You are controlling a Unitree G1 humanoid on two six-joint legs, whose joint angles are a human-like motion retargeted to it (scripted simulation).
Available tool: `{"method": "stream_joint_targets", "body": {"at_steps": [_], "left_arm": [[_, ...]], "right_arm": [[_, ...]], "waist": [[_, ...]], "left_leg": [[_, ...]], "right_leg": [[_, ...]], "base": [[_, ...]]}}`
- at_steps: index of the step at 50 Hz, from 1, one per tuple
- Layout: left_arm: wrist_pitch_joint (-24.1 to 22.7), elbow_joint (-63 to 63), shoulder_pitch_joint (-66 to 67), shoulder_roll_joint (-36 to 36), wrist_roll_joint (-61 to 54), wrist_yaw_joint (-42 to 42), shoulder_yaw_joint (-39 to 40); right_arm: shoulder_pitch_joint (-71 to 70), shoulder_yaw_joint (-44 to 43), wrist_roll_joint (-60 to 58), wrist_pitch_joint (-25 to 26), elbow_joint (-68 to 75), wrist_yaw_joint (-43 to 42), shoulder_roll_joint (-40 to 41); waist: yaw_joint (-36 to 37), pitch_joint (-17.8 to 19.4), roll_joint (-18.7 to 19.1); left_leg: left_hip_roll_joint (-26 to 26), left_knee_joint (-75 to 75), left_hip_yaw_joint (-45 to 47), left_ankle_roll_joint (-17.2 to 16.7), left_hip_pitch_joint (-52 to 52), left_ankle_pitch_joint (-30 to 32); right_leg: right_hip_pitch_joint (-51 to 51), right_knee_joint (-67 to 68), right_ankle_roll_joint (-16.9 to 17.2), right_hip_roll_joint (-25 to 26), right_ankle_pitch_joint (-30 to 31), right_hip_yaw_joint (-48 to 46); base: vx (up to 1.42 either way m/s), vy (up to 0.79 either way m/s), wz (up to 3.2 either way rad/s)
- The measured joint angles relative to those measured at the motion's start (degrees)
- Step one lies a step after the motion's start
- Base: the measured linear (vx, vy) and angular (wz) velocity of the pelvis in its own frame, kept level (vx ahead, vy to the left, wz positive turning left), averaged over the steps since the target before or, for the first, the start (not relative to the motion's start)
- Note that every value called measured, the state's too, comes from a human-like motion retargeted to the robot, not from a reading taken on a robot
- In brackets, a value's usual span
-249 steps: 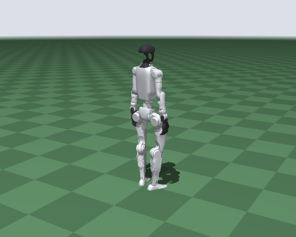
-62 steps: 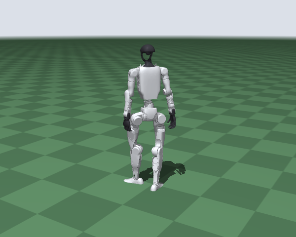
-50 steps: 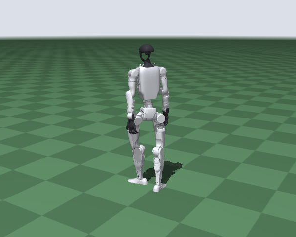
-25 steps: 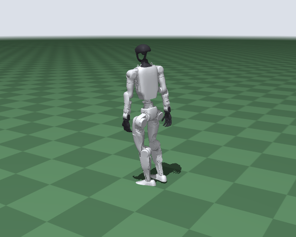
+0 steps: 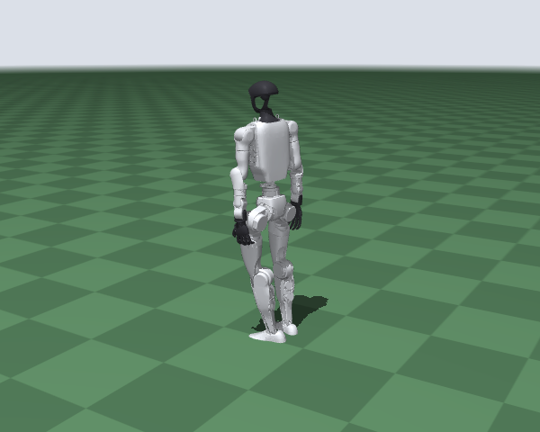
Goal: In place motions
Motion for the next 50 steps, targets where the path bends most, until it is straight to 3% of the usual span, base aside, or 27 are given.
{"method": "stream_joint_targets", "body": {"at_steps": [7,11,15,20,24,27,29,37,44,47,50], "left_arm": [[-0.4,-0.5,-0.3,-1.5,-1.1,-0.2,-1.4],[-0.6,-0.5,-0.9,-2.2,-2.0,-1.1,-2.8],[-0.5,-1.4,-0.7,-1.5,-1.7,-2.2,-3.6],[-0.6,-2.1,0.5,-0.6,-0.2,-1.1,-2.9],[-0.6,-3.1,2.7,-0.4,-0.9,-1.3,0.2],[-0.4,-3.1,4.1,0.4,-1.0,-1.1,1.9],[-0.1,-2.1,4.7,0.9,-0.9,-0.7,2.2],[0.5,-3.3,1.7,2.0,-0.4,-0.2,0.9],[-0.3,-9.7,-0.9,0.7,-2.0,-0.5,1.0],[-0.5,-11.1,-0.6,0.3,-2.8,-1.1,0.7],[-0.7,-11.8,0.2,0.2,-2.9,-0.9,0.6]], "right_arm": [[0.9,-1.2,-1.3,0.0,0.9,0.0,-0.8],[1.0,-1.7,-0.8,0.4,1.9,0.1,-1.7],[0.0,-0.7,0.8,0.8,2.8,0.1,-1.9],[-0.8,0.6,1.1,0.7,2.4,1.3,-2.8],[-2.7,2.2,-0.4,1.2,3.0,0.0,-3.9],[-4.4,1.7,0.2,1.9,3.2,0.3,-3.8],[-4.6,0.8,1.3,2.1,2.8,0.5,-3.5],[-4.0,-3.0,6.1,2.2,3.0,-0.9,-4.2],[-1.7,-5.0,8.5,3.7,9.8,-1.7,-5.1],[-0.3,-5.0,7.9,4.0,11.4,-1.4,-4.8],[0.3,-5.0,5.7,4.1,11.0,-0.6,-4.0]], "waist": [[0.4,0.3,0.8],[-5.7,-1.0,3.0],[-8.4,-1.0,4.3],[-6.8,-1.6,6.0],[0.0,-2.6,4.6],[-0.2,-1.7,2.9],[-2.0,-1.8,3.5],[-12.8,-1.1,7.4],[-14.0,-0.9,7.5],[-12.2,-2.1,4.1],[-9.8,-3.9,-2.1]], "left_leg": [[-0.9,-0.1,-3.8,-0.2,-0.1,0.2],[2.0,-1.6,4.4,0.8,0.1,-1.7],[4.3,-0.6,9.4,0.3,-0.8,-3.3],[7.5,-1.6,20.6,-1.8,1.0,-5.7],[7.4,-3.3,39.5,-5.2,5.6,-7.6],[5.3,-4.8,43.7,-6.9,8.5,-7.9],[5.7,-5.2,44.3,-7.6,8.9,-7.8],[8.6,-5.8,46.1,-9.0,7.9,-6.8],[10.0,-3.7,46.9,-10.7,9.6,-5.6],[10.6,2.3,47.4,-9.0,11.1,-1.6],[12.0,14.4,45.2,-2.0,9.7,4.4]], "right_leg": [[-1.8,1.4,-0.3,0.5,0.7,4.8],[-4.5,1.6,0.0,0.6,1.9,4.2],[-6.5,1.9,-2.0,0.3,-1.6,1.8],[-1.6,1.6,-3.8,-4.8,-6.8,-29.6],[0.8,3.4,-2.7,-6.7,-5.9,-41.0],[-0.8,2.5,-2.1,-7.0,3.6,-35.2],[-2.0,1.8,-2.6,-5.1,2.6,-30.5],[-4.0,-0.4,-2.4,-0.8,3.7,-26.9],[-4.1,0.7,-3.6,-0.3,1.4,-22.7],[-3.1,0.2,-4.2,-2.7,0.7,-20.8],[-3.3,0.6,-3.9,-9.1,0.5,-18.0]], "base": [[-0.01,0.0,-0.81],[-0.08,0.0,-0.34],[-0.17,-0.03,-1.93],[-0.16,-0.03,-3.01],[-0.11,-0.1,-4.17],[-0.06,-0.16,-2.67],[-0.06,-0.22,-1.63],[-0.08,-0.18,-0.43],[0.07,-0.16,-0.15],[0.16,-0.2,-0.32],[0.11,-0.19,-0.52]]}}
